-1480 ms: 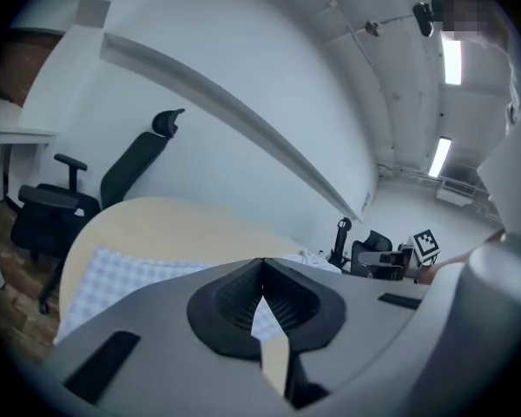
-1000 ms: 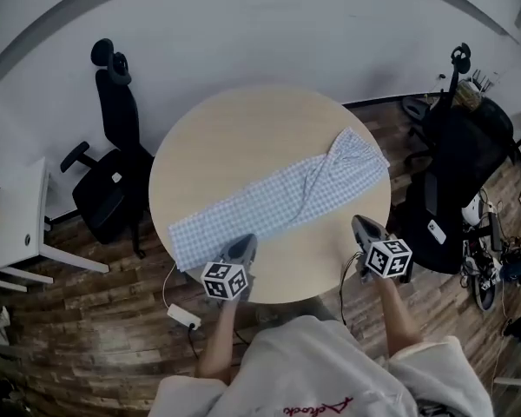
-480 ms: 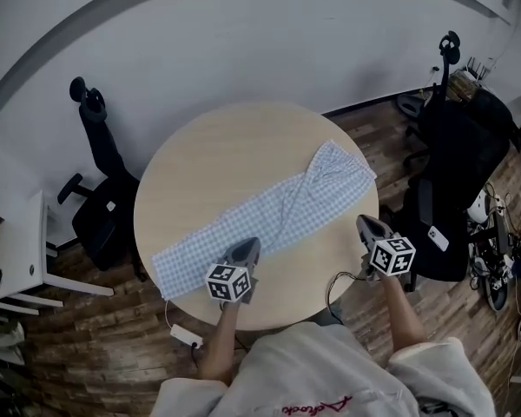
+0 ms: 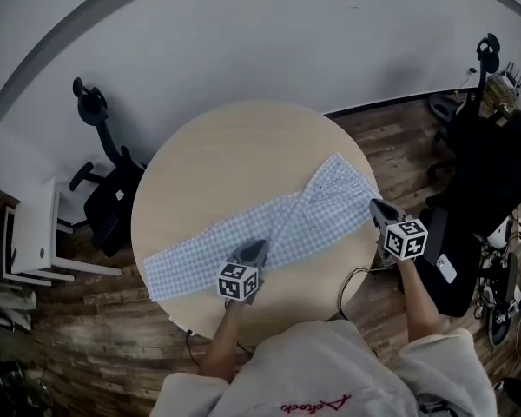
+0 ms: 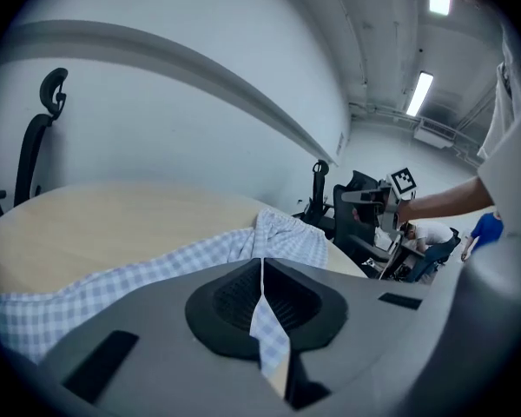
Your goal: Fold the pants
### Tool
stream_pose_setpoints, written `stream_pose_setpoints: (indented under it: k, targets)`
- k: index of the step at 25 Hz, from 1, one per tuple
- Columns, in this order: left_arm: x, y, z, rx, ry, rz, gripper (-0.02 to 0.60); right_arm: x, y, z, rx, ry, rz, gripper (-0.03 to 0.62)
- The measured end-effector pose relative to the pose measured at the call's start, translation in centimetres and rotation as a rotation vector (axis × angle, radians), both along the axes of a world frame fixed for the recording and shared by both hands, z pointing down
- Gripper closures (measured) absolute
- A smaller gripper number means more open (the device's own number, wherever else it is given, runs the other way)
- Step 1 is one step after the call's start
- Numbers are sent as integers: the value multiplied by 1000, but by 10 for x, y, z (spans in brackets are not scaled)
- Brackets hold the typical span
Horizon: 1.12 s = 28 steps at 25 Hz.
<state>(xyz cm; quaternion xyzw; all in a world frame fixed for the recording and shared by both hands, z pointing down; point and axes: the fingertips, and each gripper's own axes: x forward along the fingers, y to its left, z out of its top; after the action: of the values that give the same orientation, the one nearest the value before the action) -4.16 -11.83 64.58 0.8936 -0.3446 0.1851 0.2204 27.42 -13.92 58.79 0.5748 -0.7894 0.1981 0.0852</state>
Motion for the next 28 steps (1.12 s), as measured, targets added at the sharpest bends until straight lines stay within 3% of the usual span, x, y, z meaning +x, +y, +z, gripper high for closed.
stream_pose_setpoints:
  k: [7,10,15,16,17,20,22,28]
  targets:
    - [27,-4,40,-59,-196,0,548,33,-69,28,-78,174,-236,565]
    - [27,-5,57,-68,-321,16,548,33,-97,42,-99,266,-357,565]
    - [13,14,78,-109,-554,120,538,18,-134,77,-133,559,-655,563]
    - [7,19,82,-129,-584,137,472,17,-142,84,-141,617,-714,563]
    - [-1,23,86,-153,-606,145,400,16,-151,90,-147,665,-770,562]
    - [-13,32,92,-208,-641,156,402,13,-174,103,-168,785,-936,535]
    - [-17,36,94,-224,-667,178,402,8,-188,111,-187,877,-1060,441]
    - [-29,31,103,-289,-701,219,451,-7,-227,128,-292,1056,-1376,439]
